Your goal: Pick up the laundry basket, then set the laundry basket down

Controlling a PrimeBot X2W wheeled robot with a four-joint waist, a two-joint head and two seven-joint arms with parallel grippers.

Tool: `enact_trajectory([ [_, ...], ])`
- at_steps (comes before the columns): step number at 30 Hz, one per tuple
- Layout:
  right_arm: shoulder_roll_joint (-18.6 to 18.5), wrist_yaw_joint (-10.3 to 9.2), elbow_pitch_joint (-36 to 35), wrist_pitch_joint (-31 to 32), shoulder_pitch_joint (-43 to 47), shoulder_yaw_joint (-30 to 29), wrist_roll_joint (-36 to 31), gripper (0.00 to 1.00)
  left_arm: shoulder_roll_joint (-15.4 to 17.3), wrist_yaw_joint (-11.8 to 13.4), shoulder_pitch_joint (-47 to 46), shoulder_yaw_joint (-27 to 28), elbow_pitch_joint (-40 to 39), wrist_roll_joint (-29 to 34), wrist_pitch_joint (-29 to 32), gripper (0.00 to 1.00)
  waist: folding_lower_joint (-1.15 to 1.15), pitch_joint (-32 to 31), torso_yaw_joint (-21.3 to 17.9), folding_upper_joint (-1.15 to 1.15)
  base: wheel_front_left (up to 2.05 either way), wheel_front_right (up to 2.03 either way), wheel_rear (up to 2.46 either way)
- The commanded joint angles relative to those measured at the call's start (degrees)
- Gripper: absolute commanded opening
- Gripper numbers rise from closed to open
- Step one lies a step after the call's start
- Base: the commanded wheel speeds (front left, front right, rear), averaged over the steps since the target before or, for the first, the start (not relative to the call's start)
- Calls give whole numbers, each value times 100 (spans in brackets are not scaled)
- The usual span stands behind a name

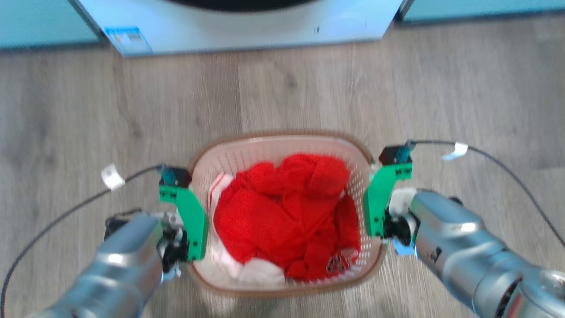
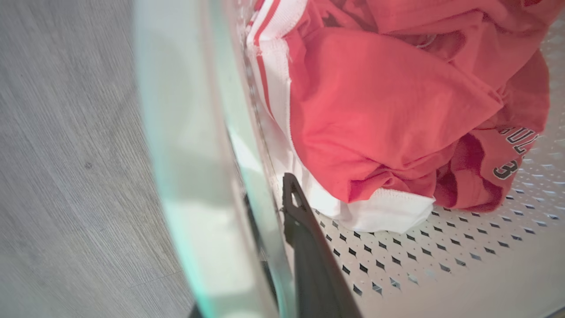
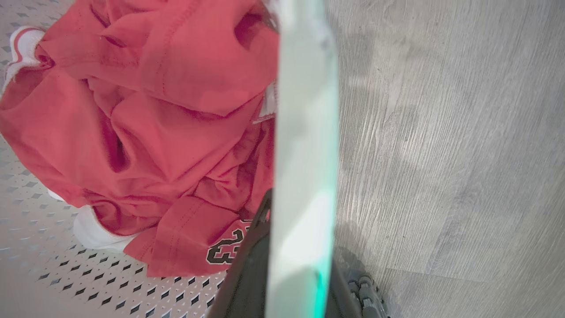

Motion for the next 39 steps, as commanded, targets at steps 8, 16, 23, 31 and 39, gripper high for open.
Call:
enact_trajectory([
  [8, 56, 19, -279, 330, 589, 153, -14, 0, -132, -53, 488, 92, 161, -360, -167, 0, 1, -1375, -4, -1, 0, 0, 0],
  [16, 56, 19, -396, 514, 940, 188, 49, 0, -284, -53, 797, 31, 314, -497, -103, 0, 1, -1990, 66, -1, 0, 0, 0],
  [23, 56, 19, -580, 646, 1085, 221, -42, 0, -251, -53, 1078, -8, 432, -605, 32, 0, 1, -2397, -90, -1, 0, 0, 0],
  [31, 56, 19, -643, 727, 1107, 238, -140, 0, -292, -53, 1164, 10, 480, -708, -18, 0, 1, -2596, -125, -1, 0, 0, 0],
  [39, 56, 19, -584, 763, 1145, 245, -153, 0, -299, -53, 1132, -69, 452, -656, 78, 0, 1, -2605, -91, -1, 0, 0, 0],
])
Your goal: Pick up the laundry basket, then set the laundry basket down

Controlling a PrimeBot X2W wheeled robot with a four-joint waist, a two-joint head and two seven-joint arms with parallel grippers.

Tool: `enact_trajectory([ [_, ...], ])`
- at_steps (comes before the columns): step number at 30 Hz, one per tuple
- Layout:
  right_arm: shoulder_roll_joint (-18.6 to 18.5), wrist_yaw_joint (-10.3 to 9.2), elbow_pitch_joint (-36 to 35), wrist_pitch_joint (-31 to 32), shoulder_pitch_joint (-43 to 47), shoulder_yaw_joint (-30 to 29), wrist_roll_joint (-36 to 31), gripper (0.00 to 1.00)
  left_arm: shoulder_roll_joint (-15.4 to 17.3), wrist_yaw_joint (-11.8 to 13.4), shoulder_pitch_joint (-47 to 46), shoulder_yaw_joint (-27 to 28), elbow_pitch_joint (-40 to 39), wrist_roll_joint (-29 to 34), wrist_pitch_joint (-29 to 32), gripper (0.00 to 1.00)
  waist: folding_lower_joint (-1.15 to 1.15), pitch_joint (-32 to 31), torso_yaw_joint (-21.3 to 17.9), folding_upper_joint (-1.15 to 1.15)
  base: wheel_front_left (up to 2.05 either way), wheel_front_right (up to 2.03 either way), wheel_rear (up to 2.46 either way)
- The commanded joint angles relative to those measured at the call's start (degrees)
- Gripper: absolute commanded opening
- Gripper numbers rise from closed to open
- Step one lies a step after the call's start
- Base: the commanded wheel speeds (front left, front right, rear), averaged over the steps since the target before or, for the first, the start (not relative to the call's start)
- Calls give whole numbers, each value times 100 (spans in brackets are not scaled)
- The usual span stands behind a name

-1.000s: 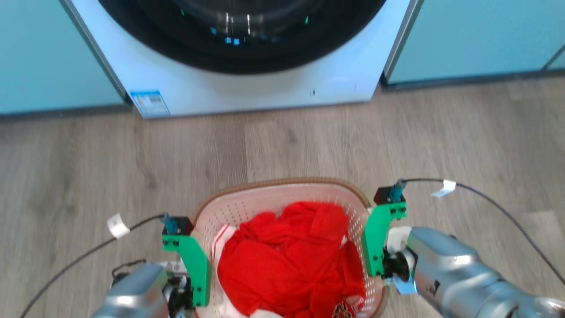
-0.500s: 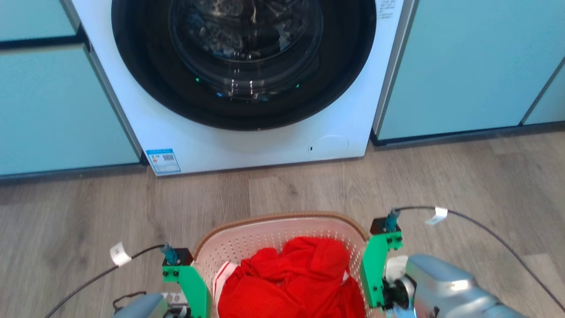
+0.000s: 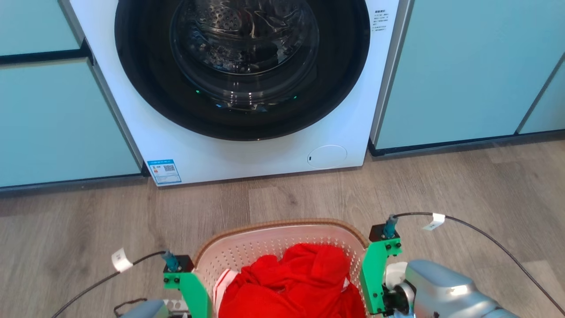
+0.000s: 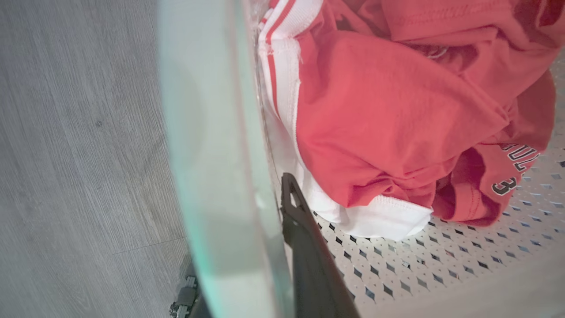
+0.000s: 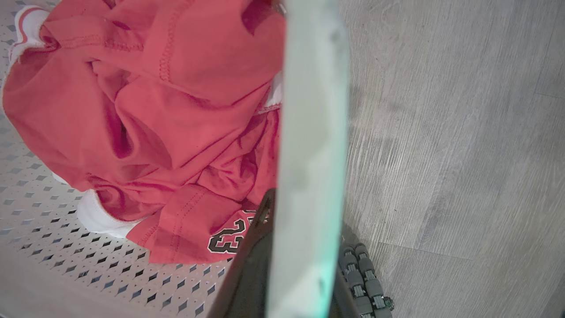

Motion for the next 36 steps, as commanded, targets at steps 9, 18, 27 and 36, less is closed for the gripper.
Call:
enact_trajectory([
  [9, 111, 44, -114, 54, -127, -1, 27, 0, 30, -40, -359, 7, -238, 54, 174, 0, 1, 2, 29, 0, 0, 0, 0],
  [18, 111, 44, -70, 42, -177, 1, 50, 0, 39, -40, -411, -48, -282, 134, 218, 0, 1, 50, 22, 0, 0, 0, 0],
  [27, 111, 44, -42, 47, -193, 3, 70, 0, 23, -40, -418, -73, -270, 118, 191, 0, 1, 96, 27, 0, 0, 0, 0],
  [36, 111, 44, -5, 52, -190, 4, 115, 0, 16, -40, -412, -89, -255, 75, 190, 0, 1, 83, 42, 0, 0, 0, 0],
])
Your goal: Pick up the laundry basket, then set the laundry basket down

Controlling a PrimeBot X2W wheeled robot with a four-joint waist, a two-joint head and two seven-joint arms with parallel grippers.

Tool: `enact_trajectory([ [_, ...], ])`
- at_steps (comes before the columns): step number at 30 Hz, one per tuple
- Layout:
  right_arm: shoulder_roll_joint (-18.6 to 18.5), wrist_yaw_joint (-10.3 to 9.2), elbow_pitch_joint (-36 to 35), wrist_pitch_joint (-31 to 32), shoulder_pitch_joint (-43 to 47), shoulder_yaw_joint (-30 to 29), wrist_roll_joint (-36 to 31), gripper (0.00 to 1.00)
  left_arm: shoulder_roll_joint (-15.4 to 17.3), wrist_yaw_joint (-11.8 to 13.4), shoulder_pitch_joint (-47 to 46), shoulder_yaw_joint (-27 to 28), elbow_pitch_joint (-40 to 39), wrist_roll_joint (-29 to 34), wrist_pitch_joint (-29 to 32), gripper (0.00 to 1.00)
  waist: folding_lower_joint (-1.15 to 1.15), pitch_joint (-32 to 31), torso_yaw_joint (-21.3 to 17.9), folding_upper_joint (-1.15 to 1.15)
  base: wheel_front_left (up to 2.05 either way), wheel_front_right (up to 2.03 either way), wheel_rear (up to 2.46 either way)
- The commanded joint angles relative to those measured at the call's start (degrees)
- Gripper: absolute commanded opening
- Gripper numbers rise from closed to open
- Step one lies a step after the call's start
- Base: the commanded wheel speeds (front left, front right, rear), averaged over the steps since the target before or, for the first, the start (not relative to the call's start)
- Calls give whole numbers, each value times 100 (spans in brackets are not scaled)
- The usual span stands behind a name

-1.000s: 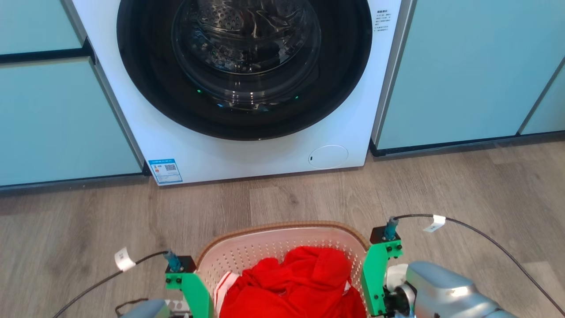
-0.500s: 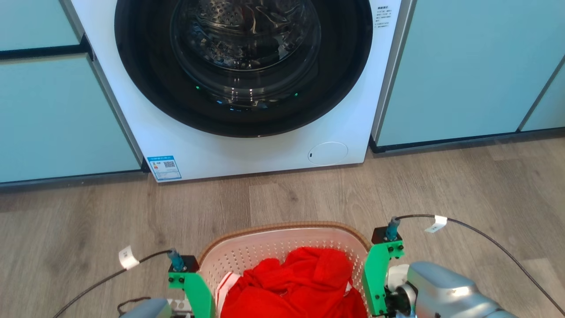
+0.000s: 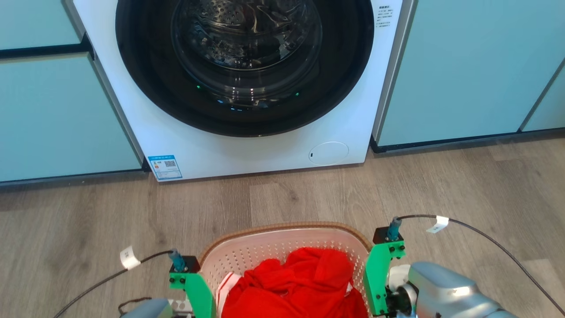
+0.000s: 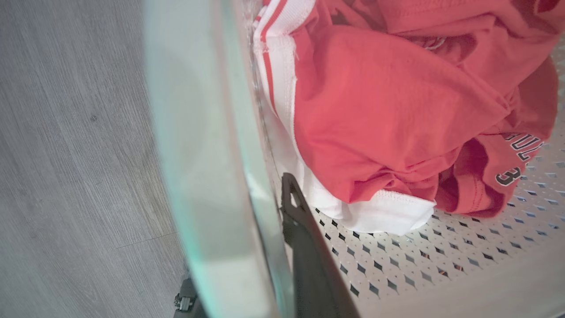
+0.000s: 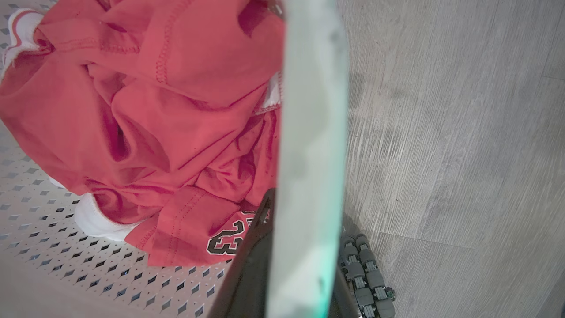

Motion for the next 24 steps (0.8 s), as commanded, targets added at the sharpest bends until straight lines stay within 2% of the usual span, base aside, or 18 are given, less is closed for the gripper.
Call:
enact_trajectory([
  [1, 112, 44, -133, -18, -217, -11, 11, 0, 8, -44, -390, 86, -98, -21, -34, 0, 0, -1, 3, 0, 0, 0, 0],
  [24, 112, 44, -135, -9, -180, -9, 55, 0, 4, -44, -400, 71, -63, -128, -37, 0, 0, -8, 18, 0, 0, 0, 0],
])
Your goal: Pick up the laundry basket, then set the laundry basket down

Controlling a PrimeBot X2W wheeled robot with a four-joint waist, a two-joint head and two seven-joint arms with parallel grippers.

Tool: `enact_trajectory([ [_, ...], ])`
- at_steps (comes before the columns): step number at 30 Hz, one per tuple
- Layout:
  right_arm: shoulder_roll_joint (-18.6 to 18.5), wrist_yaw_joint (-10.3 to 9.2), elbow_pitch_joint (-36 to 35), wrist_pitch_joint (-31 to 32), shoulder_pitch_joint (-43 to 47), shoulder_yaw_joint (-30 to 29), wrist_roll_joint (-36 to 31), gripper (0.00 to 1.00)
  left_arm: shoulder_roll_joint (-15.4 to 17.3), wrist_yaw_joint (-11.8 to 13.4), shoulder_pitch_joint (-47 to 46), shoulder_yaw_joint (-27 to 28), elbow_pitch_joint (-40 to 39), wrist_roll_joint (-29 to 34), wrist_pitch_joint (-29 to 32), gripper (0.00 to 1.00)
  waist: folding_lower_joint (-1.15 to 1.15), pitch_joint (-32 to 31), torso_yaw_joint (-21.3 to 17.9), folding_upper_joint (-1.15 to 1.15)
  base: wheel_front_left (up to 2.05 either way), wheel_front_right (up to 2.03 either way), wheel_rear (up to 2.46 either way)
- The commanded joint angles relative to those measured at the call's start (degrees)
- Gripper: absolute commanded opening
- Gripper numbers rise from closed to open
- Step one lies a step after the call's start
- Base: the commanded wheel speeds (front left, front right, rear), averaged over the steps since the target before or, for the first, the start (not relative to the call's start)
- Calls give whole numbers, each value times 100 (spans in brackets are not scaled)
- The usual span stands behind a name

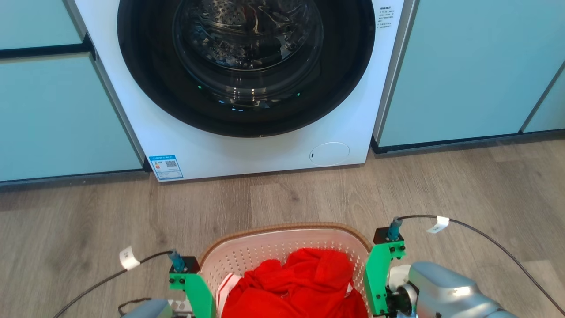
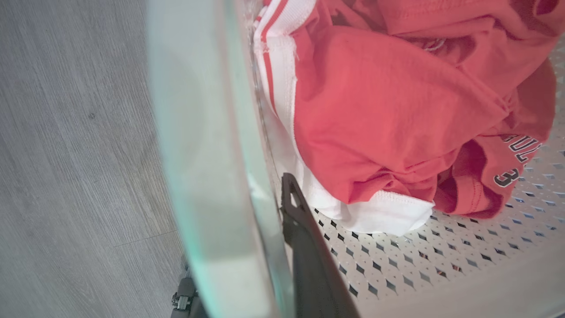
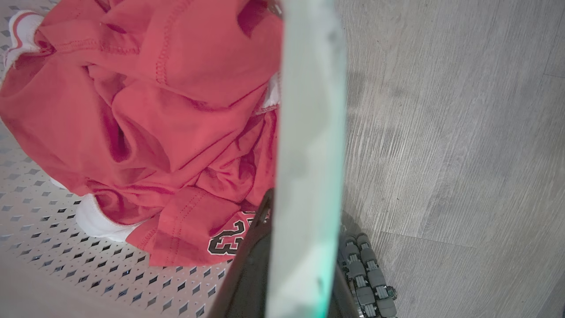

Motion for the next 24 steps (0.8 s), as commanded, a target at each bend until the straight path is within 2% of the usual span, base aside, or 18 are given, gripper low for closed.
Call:
enact_trajectory([
  [1, 111, 44, -157, -33, -178, -13, 13, 0, 7, -44, -399, 82, -68, -29, -38, 0, 0, 3, -3, 0, 0, 0, 0],
  [24, 111, 44, -125, -17, -169, -12, -11, 0, 5, -44, -381, 51, -87, -31, -57, 0, 0, -6, -7, 0, 0, 0, 0],
])
